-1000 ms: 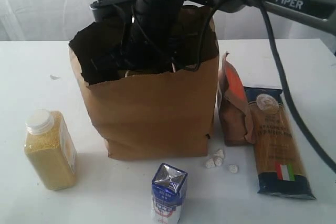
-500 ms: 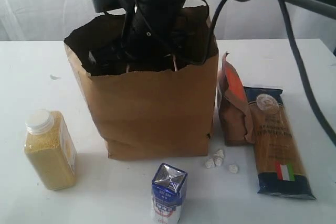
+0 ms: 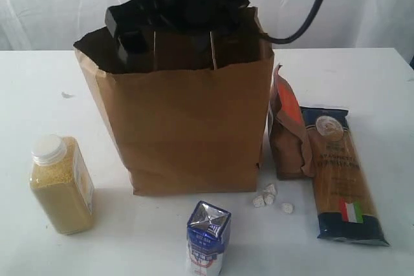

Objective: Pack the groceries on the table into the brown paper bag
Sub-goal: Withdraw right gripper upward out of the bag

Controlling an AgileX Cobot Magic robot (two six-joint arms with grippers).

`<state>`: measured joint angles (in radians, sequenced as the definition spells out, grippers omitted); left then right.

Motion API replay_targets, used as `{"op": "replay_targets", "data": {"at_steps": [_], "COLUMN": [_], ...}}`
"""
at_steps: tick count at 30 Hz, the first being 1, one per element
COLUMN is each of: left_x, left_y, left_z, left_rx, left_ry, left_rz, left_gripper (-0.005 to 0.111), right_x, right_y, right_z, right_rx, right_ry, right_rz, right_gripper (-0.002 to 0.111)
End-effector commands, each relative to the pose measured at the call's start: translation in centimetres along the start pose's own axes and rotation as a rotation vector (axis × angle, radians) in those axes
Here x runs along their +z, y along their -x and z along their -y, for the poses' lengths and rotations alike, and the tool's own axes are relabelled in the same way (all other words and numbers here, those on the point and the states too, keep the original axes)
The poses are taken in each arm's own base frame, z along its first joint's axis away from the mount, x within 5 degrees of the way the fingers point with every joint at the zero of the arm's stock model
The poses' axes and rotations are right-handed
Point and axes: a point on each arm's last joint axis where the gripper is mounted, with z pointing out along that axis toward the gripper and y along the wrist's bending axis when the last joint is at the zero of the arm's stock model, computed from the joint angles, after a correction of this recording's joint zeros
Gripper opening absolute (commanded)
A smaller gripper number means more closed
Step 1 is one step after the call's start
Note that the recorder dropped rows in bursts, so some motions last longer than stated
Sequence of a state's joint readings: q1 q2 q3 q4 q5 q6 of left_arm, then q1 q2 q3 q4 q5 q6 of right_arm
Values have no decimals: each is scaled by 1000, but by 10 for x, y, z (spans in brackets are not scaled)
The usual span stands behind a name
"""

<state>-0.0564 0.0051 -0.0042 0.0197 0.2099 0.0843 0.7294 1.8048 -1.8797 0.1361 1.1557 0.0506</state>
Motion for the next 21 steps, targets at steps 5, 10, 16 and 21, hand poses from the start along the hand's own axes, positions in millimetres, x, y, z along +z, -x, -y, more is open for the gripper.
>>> {"op": "replay_targets", "data": {"at_steps": [5, 10, 16, 21], "left_x": [0, 0, 0, 0], "left_y": [-1, -1, -1, -1], "left_z": [0, 0, 0, 0], "left_rx": [-11, -11, -11, -11], "left_ry": [0, 0, 0, 0], "left_rz": [1, 1, 1, 1], "left_gripper": [0, 0, 0, 0], "right_x": [-25, -40, -57, -73], "right_y": [1, 2, 4, 4], "right_z": [1, -2, -6, -6], "right_rx": [-15, -23, -36, -45], "right_ry": [-29, -26, -23, -32], "right_rz": [62, 120, 196, 253], "right_gripper": [105, 105, 105, 105]}}
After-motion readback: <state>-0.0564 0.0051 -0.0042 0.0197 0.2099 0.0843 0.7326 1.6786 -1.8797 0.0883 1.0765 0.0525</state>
